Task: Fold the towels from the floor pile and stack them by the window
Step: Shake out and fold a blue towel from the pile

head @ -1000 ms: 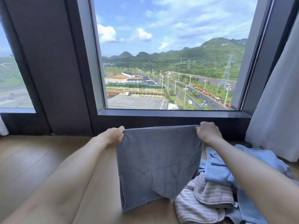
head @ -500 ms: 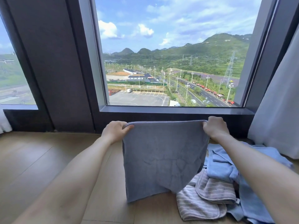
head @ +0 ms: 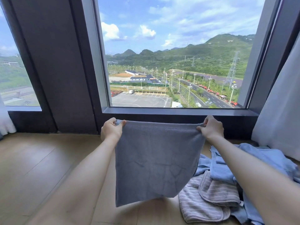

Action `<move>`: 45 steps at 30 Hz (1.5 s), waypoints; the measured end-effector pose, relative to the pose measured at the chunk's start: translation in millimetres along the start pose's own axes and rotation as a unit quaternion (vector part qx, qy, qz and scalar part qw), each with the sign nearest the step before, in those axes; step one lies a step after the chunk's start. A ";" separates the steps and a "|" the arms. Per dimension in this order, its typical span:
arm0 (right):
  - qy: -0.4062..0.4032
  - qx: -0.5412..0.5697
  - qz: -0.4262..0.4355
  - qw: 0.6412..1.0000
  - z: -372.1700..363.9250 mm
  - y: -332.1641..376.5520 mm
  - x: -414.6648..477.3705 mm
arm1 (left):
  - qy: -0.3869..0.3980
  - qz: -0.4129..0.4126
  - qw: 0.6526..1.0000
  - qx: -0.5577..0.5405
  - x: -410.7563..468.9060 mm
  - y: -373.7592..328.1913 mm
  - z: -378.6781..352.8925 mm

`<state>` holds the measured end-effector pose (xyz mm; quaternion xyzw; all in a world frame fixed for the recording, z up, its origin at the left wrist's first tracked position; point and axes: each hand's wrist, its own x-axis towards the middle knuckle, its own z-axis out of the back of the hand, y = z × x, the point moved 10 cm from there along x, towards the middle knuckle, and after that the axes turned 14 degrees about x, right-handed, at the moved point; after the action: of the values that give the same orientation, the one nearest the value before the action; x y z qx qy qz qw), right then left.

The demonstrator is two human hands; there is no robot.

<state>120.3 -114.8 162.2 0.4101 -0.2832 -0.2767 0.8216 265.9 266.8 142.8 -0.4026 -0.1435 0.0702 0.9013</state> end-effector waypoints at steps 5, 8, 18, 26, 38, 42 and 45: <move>0.044 -0.060 -0.053 0.996 -9.1 -14.4 2.6 | -0.007 -0.036 0.998 0.049 -0.3 -3.9 7.5; 0.040 -0.089 -0.054 0.994 -8.4 -15.8 1.5 | 0.019 -0.048 0.993 0.107 -2.9 -3.3 2.2; 0.153 0.185 -0.096 0.966 -67.2 16.0 -29.7 | 0.263 0.067 0.953 -0.133 -66.5 -44.7 -79.4; 0.310 0.319 -0.055 0.894 -111.6 71.1 -69.5 | 0.359 -0.014 0.906 -0.226 -103.1 -94.2 -97.1; 0.286 0.269 -0.030 0.919 -97.6 65.4 -61.4 | 0.316 -0.037 0.918 -0.237 -93.2 -89.1 -82.4; 0.263 0.253 -0.006 0.931 -95.6 66.9 -61.1 | 0.286 -0.041 0.928 -0.234 -87.5 -83.6 -76.4; 0.263 0.228 0.020 0.937 -94.0 71.7 -62.8 | 0.266 -0.059 0.937 -0.218 -84.1 -82.1 -70.1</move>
<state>158.1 13.6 159.5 0.6389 -0.1208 -0.0700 0.7565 209.1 142.3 142.5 -0.5843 0.0660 -0.1259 0.7990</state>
